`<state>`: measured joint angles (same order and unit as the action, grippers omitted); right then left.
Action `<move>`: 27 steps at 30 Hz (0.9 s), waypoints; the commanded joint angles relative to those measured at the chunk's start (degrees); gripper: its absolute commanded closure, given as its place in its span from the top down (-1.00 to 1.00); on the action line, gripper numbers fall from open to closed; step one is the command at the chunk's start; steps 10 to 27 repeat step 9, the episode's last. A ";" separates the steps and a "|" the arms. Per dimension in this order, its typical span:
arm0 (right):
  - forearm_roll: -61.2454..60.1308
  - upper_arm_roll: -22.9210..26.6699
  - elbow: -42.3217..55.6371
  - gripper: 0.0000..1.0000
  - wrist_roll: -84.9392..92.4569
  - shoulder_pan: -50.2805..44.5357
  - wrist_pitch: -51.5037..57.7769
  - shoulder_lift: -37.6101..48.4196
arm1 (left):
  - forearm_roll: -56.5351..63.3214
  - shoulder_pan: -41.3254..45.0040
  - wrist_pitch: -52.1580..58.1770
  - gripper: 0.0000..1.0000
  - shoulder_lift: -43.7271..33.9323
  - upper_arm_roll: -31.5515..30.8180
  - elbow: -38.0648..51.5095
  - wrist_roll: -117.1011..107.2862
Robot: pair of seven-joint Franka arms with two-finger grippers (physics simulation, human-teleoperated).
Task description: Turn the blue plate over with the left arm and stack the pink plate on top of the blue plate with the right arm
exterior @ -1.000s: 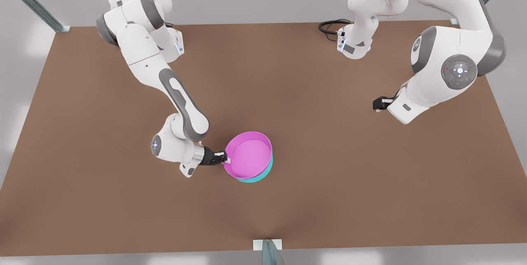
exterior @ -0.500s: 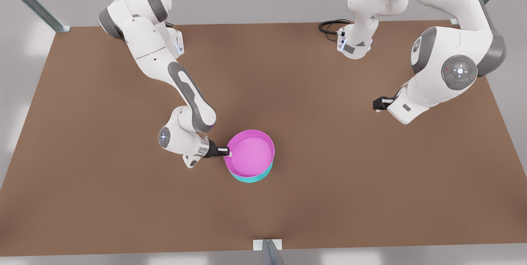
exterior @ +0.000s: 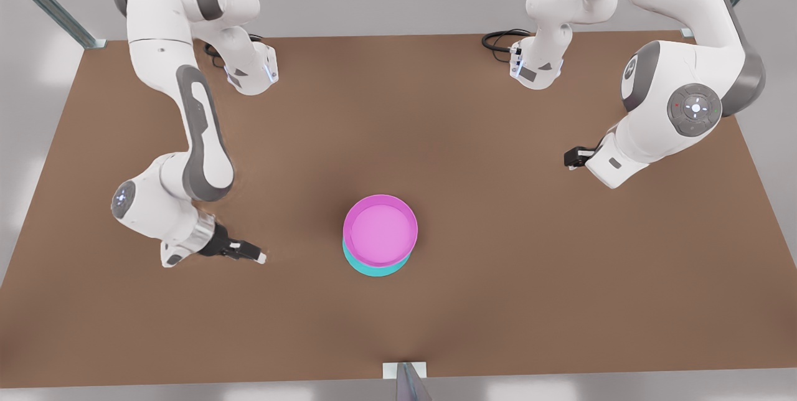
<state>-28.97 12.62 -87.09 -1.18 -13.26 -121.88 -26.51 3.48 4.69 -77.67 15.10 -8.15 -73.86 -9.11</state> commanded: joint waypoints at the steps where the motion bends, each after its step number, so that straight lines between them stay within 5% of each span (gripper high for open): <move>1: 22.90 2.32 6.93 1.00 7.06 3.06 25.72 0.75 | 0.04 -0.03 -0.03 1.00 -0.07 -0.02 0.03 0.14; 3: 26.33 2.50 14.40 1.00 6.98 6.05 40.83 3.21 | 0.04 -0.03 -0.03 1.00 0.02 -0.02 0.03 0.14; 7: 26.42 2.24 15.99 1.00 2.68 5.88 45.86 9.10 | 0.04 0.06 -0.03 1.00 -0.07 -0.02 0.03 0.14; 27: 26.51 2.24 15.90 1.00 1.45 5.52 45.94 9.19 | 0.04 0.06 -0.03 1.00 0.02 -0.02 0.03 0.14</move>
